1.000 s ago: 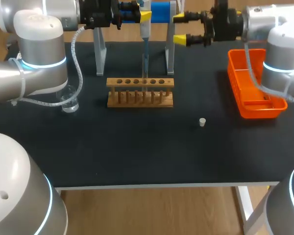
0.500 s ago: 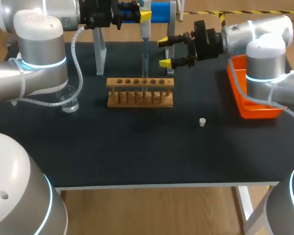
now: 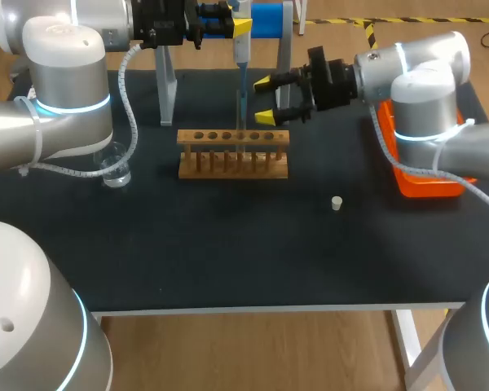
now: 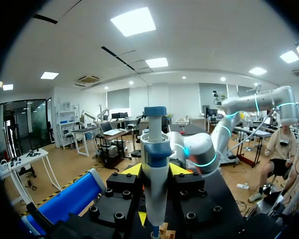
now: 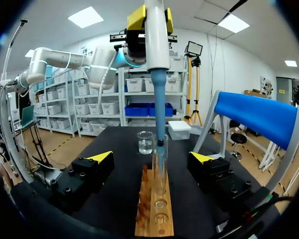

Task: Invert the test tube, pick up the pipette, mount the tip to pipette, aspirate from beaker and dispense into the tube, eject the tip, return the pipette, and cap with the stopper.

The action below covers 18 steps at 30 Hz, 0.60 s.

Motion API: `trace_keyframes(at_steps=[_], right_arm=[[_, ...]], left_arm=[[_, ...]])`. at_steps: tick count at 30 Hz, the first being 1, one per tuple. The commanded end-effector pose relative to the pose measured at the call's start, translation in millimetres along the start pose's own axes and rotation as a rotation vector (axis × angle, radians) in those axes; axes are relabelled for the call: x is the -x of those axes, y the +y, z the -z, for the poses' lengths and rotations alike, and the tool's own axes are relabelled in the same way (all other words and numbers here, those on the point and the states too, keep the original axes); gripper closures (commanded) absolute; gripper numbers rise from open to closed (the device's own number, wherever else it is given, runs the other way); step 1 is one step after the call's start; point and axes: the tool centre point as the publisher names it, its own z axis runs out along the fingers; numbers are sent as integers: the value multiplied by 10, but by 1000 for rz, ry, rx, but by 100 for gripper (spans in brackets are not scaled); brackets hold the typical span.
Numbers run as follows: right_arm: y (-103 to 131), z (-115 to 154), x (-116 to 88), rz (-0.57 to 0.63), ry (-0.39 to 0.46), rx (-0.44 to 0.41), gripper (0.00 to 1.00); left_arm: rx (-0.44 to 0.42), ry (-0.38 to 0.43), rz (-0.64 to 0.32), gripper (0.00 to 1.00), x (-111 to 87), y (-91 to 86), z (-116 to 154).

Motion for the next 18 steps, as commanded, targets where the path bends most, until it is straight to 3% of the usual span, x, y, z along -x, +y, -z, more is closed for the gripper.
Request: trace_keyframes(at_steps=[1,10,18], right_arm=[[-32,-109,76,-6,11,-18,0],[-97,-256,147,34,-6,-137,0],[-116,-319,185,55,-20,-160,0]], left_arm=[[0,-5,0,100,-12,-5,-3],[0,-5,0,100,-12,-5,-3],[0,-5,0,100,-12,-5,-3]])
